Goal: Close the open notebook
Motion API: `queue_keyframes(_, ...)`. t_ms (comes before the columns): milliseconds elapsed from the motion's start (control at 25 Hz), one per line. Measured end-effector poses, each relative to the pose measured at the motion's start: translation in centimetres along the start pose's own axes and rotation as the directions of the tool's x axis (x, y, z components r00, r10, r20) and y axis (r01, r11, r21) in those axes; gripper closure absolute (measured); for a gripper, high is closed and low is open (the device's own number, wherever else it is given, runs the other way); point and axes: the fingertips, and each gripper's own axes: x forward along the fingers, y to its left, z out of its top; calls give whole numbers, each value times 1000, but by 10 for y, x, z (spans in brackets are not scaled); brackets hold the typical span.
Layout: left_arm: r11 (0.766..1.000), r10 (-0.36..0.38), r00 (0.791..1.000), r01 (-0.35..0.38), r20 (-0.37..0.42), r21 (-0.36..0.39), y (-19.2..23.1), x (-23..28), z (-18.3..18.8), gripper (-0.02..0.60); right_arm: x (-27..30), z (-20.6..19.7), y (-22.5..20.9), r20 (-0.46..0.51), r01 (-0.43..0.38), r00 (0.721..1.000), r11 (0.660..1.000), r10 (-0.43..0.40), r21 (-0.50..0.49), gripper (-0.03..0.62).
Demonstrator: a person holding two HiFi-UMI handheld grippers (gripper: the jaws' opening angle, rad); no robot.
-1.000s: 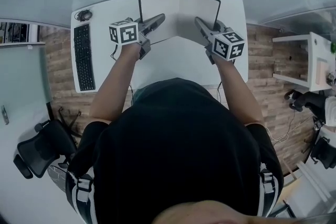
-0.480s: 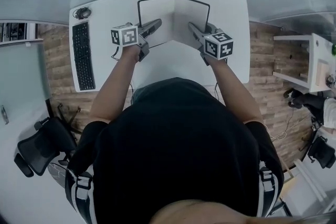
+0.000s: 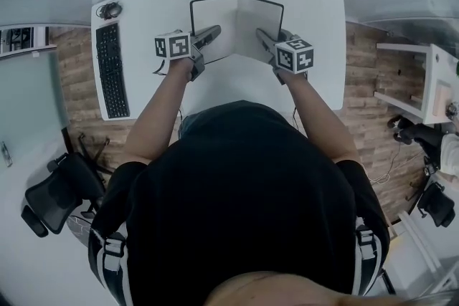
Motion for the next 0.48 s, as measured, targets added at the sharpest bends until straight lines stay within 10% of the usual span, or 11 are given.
queue_keyframes(480,997,31,999,-34,-35,-73,39,5,-33,543,26,-36,-8,-88,10,996,1000,-8,15,505)
